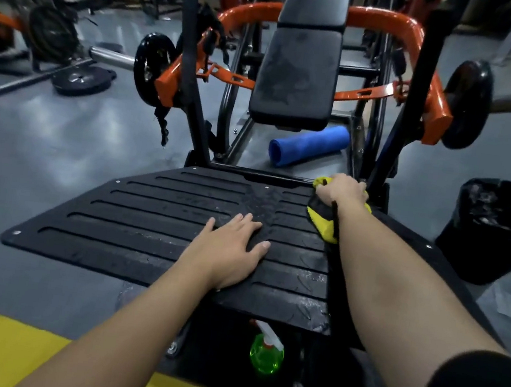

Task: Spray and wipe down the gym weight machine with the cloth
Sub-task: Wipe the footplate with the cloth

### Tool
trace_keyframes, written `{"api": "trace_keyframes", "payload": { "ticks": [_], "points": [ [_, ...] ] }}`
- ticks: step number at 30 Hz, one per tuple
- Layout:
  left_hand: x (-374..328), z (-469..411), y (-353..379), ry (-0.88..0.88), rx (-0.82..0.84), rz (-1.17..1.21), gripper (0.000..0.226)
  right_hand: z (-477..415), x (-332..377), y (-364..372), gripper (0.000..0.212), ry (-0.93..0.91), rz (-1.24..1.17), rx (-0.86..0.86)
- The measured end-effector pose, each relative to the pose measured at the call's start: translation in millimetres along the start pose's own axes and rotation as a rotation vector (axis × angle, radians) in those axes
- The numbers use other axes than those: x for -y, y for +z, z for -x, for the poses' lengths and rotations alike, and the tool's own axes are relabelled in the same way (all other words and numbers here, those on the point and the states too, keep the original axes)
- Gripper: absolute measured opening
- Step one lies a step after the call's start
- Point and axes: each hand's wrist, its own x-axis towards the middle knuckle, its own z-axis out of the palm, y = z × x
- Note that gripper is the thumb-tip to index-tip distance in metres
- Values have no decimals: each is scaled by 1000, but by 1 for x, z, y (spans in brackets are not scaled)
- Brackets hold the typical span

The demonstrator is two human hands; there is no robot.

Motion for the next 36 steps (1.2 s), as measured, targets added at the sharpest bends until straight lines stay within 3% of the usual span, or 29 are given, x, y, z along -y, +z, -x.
{"api": "trace_keyframes", "payload": {
  "ticks": [6,10,23,28,36],
  "points": [
    [-2,0,-3,5,5,-3,64,26,-27,1,35,-46,-82,-11],
    [-3,5,-7,-2,22,4,65,111,-28,-22,35,-14,-145,-125],
    [-5,13,-10,0,38,-24,64,272,-43,-49,38,-6,149,-183],
    [-5,12,-12,11,35,-29,65,276,-32,-44,40,45,239,-180],
    [-2,4,-6,17,9,-7,65,187,-31,-26,39,34,67,-272]
  ]
}}
